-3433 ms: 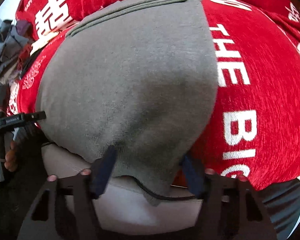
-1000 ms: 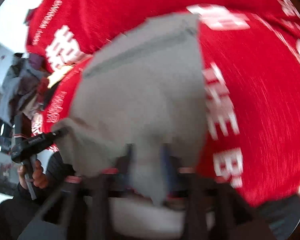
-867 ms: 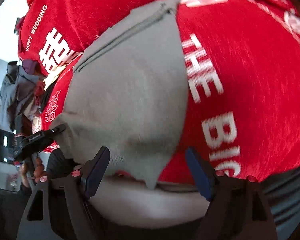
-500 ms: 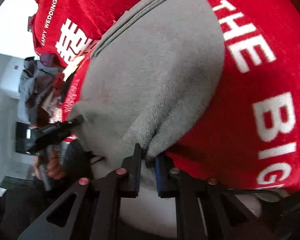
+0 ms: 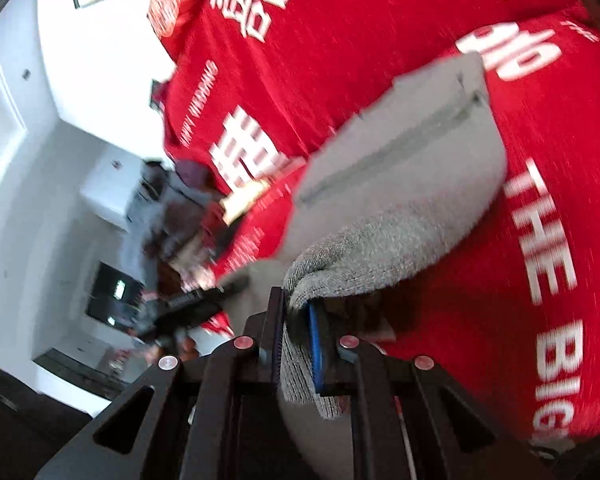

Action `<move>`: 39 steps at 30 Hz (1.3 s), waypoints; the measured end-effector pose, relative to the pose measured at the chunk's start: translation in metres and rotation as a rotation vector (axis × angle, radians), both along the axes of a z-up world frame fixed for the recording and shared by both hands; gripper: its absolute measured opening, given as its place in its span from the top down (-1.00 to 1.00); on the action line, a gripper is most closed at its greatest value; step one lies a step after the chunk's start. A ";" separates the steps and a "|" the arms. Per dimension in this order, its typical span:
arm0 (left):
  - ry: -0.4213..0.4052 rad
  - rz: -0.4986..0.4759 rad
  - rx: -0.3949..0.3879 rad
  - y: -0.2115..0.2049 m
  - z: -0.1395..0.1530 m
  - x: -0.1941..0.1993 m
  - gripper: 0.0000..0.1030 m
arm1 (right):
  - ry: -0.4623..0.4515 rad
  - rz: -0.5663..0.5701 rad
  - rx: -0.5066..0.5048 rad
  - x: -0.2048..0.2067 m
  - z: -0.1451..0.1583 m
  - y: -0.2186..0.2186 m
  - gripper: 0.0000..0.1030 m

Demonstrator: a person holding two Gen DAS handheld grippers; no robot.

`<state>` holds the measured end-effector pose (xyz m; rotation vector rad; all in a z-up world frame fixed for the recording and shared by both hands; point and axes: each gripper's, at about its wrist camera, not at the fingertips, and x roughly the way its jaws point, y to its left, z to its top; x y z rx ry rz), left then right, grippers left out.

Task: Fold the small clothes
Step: 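Lift the hem with both grippers and fold it over the body toward the collar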

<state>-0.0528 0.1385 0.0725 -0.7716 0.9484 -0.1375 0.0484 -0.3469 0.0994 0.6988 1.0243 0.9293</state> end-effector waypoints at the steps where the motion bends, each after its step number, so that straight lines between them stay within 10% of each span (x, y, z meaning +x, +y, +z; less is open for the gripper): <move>1: -0.010 0.009 -0.015 0.002 0.003 0.003 0.76 | -0.005 -0.012 0.019 0.006 0.004 -0.001 0.76; 14: -0.072 0.044 -0.035 0.013 0.028 0.093 0.76 | -0.065 -0.113 0.076 0.100 0.042 0.017 0.86; 24: 0.099 0.061 -0.036 0.027 -0.041 0.174 0.76 | 0.052 -0.138 -0.196 0.167 -0.016 0.033 0.86; 32: -0.029 0.088 -0.133 0.040 0.004 0.186 0.76 | 0.002 -0.233 -0.035 0.190 0.012 0.016 0.88; 39: 0.063 0.164 -0.113 0.055 -0.024 0.255 0.76 | 0.081 -0.316 -0.022 0.267 -0.012 0.029 0.88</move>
